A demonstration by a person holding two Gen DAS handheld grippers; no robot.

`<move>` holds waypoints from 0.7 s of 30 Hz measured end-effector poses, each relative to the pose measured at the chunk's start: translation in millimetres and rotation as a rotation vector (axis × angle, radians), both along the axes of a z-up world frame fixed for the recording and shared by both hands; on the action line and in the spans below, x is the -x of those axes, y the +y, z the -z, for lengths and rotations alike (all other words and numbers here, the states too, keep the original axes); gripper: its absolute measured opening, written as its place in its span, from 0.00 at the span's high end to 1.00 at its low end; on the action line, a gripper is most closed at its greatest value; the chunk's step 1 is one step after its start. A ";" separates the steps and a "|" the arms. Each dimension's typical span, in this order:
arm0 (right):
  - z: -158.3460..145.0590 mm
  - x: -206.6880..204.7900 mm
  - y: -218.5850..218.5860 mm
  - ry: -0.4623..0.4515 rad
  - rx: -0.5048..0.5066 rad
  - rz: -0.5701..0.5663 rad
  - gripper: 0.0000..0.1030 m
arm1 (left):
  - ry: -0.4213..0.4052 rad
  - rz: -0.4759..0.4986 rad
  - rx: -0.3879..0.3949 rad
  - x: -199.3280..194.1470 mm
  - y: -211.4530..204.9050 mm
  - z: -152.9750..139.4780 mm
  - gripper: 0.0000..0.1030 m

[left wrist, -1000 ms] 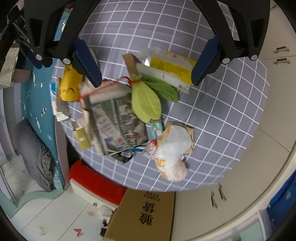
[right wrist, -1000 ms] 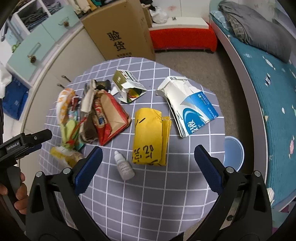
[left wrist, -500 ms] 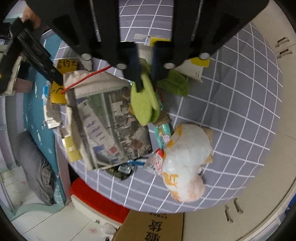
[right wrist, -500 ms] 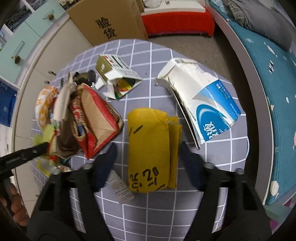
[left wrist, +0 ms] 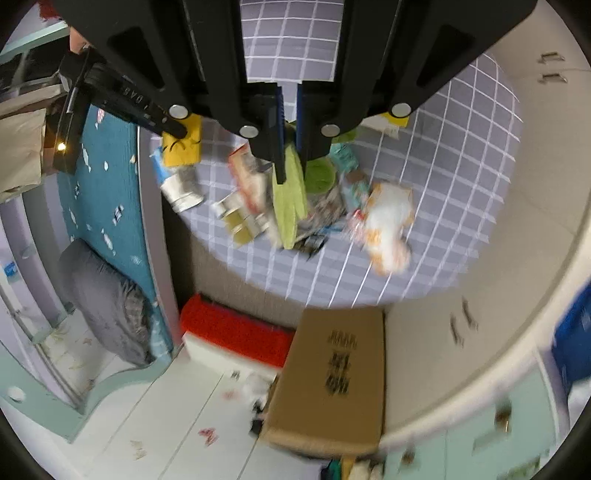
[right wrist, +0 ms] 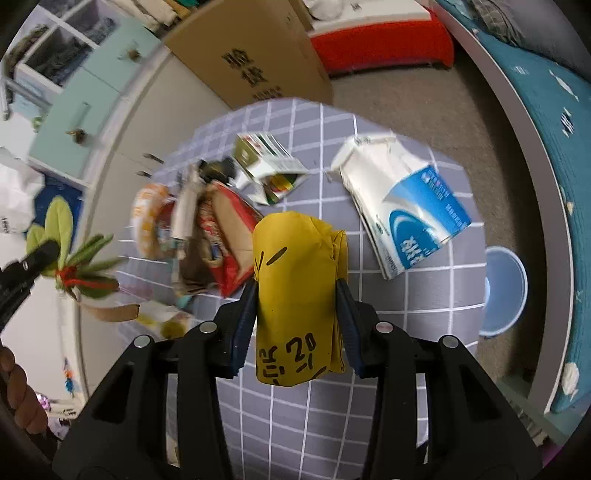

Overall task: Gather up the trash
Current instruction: 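Grasp the green leaf bundle with the left gripper while the right gripper grasps the yellow bag, then carry both items to the blue basin and open both grippers over it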

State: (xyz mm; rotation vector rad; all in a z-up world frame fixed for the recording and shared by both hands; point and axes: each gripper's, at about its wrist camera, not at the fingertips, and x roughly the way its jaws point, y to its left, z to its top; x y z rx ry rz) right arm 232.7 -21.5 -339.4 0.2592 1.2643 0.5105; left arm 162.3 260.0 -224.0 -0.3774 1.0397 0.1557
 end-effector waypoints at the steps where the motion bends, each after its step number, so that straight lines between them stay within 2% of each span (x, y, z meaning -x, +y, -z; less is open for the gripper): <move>1: -5.8 1.7 -4.9 -0.011 -0.015 -0.003 0.60 | -0.029 0.004 -0.009 1.2 -10.6 -12.7 0.96; 5: -39.7 4.3 -40.9 -0.073 -0.073 -0.003 0.60 | -0.099 0.046 0.017 -0.2 -52.9 -42.9 0.96; 9: -58.8 4.4 -97.0 -0.124 -0.069 0.042 0.59 | -0.113 0.121 0.046 -14.7 -113.9 -50.0 0.96; 14: -62.7 4.2 -180.4 -0.143 -0.022 0.166 0.58 | -0.052 0.274 0.083 -48.1 -203.4 -25.5 0.95; 21: -47.0 3.9 -272.1 -0.124 0.037 0.298 0.55 | 0.043 0.441 0.075 -82.3 -305.6 23.6 0.95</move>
